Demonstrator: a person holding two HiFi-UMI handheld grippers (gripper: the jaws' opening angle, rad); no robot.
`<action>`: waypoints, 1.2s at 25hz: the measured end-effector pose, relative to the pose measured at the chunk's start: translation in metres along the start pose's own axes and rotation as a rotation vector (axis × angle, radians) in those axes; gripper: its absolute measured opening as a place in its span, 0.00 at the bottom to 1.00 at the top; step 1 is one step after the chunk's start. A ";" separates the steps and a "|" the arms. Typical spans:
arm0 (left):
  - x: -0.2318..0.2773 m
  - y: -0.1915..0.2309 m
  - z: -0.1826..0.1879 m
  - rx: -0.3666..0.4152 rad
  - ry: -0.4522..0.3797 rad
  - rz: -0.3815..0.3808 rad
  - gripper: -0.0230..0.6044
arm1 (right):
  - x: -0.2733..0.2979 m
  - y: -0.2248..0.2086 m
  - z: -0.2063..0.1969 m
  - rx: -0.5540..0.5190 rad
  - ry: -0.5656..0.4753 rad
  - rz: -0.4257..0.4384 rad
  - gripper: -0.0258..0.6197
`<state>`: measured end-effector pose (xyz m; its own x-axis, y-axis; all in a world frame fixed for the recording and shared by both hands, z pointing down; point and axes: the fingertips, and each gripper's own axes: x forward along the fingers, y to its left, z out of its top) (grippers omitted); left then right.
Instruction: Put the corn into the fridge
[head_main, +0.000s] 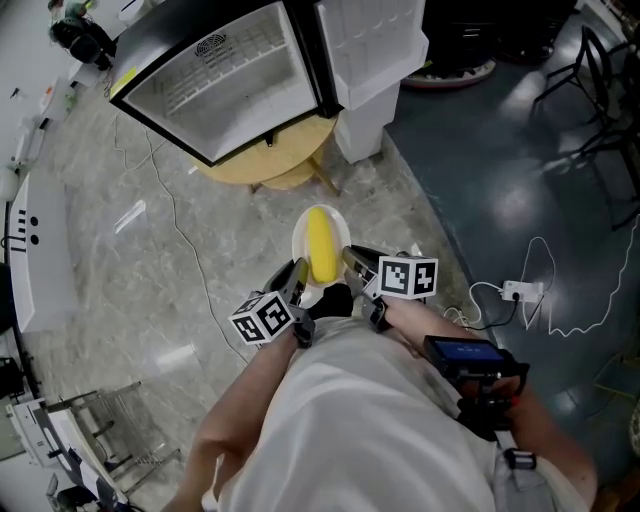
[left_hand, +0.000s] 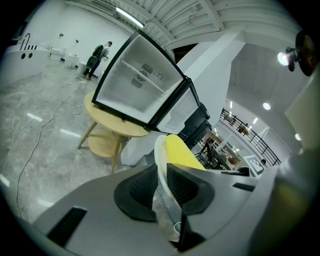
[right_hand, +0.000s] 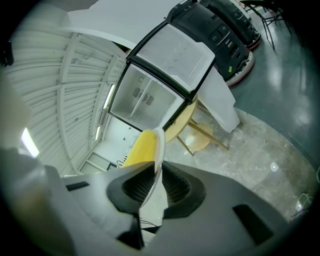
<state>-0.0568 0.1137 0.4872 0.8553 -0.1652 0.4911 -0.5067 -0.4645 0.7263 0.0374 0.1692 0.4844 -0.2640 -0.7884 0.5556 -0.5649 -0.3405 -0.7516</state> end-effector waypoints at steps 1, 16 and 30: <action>0.003 -0.001 0.000 0.002 0.005 -0.004 0.13 | 0.000 -0.002 0.001 0.003 -0.005 -0.004 0.12; 0.026 0.024 0.042 -0.008 -0.003 -0.014 0.13 | 0.044 -0.002 0.031 0.000 0.024 -0.016 0.12; 0.052 0.056 0.088 -0.056 -0.041 0.014 0.13 | 0.100 0.002 0.072 -0.031 0.085 -0.010 0.12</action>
<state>-0.0316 0.0028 0.5113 0.8512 -0.2077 0.4820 -0.5230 -0.4128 0.7457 0.0655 0.0526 0.5127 -0.3229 -0.7380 0.5925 -0.5914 -0.3314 -0.7351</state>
